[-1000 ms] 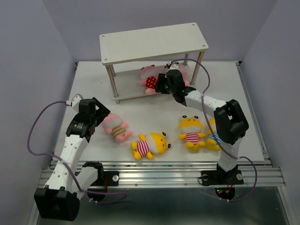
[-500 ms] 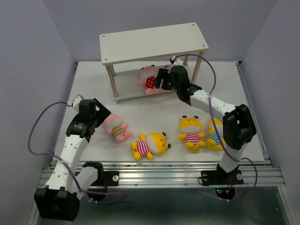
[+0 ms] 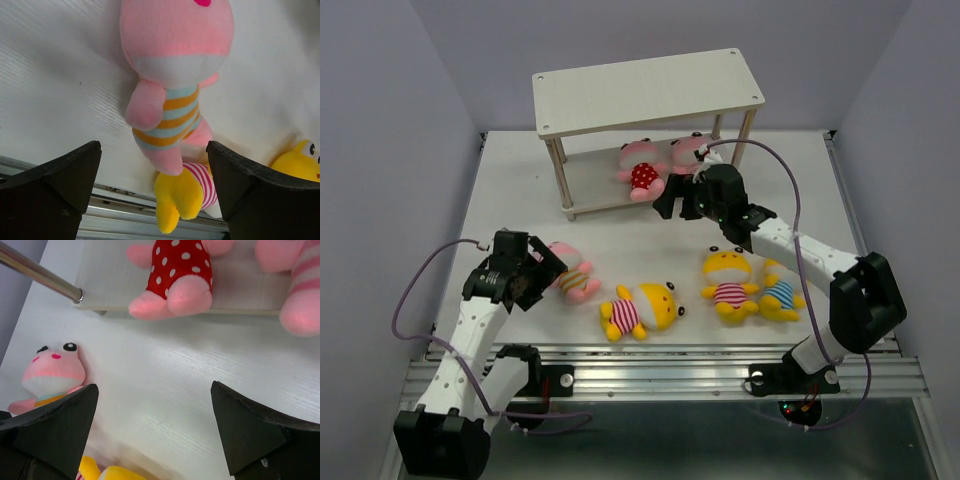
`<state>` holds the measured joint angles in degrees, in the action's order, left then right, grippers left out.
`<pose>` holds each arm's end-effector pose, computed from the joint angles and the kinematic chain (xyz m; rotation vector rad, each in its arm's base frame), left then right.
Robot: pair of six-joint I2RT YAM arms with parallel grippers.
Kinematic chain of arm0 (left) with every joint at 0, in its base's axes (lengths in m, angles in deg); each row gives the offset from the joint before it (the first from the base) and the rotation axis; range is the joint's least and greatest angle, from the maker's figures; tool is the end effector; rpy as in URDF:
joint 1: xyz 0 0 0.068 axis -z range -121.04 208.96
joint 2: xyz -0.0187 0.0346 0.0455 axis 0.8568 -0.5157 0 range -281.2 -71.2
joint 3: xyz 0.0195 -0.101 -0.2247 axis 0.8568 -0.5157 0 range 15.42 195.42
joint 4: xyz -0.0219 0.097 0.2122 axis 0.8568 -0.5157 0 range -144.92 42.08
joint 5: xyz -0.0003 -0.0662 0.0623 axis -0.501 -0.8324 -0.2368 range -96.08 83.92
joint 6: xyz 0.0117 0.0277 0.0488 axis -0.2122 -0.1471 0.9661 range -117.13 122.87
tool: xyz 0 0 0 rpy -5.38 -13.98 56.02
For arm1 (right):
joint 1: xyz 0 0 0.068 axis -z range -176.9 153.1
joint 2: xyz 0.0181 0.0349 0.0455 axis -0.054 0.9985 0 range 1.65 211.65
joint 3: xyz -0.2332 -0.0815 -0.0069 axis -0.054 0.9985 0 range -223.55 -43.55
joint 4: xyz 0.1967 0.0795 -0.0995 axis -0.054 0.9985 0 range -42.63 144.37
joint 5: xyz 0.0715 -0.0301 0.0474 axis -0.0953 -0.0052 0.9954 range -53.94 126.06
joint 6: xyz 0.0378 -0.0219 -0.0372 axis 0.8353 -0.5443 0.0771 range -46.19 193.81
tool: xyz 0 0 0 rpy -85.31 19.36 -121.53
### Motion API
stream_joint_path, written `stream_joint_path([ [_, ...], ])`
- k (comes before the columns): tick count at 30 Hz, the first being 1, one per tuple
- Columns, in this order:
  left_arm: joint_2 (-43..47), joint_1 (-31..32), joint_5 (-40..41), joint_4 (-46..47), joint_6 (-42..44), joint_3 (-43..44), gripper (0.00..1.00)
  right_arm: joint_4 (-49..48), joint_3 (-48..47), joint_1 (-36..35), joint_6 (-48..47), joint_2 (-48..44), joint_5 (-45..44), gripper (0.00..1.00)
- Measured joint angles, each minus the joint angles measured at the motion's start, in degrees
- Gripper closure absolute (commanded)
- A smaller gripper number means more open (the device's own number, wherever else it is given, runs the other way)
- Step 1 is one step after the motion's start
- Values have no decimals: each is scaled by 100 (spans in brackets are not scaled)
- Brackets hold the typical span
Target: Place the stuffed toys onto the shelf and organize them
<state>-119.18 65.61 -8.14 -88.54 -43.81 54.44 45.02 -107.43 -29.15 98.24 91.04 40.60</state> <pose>0.1567 -0.0198 0.2282 -0.8364 2.3447 -0.4512 0.2886 0.1858 0.2670 -0.1927 2.0364 0.7119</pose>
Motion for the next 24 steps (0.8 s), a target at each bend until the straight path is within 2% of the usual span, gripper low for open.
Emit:
stream_joint_path([
  [5,426,0,-13,-413,-168,195,1,-70,584,0,0,-573,127,0],
  [11,378,151,-72,-686,-389,313,1,-127,1353,0,55,-1480,-15,0],
  [17,267,1038,-7,-782,-973,310,1,-116,1840,0,87,-2157,-280,0],
  [20,-28,1606,11,-577,-1290,299,1,-118,1888,0,87,-2286,-415,0],
  [24,-468,2013,114,-391,-1541,299,1,-120,1908,0,85,-2304,-479,0],
])
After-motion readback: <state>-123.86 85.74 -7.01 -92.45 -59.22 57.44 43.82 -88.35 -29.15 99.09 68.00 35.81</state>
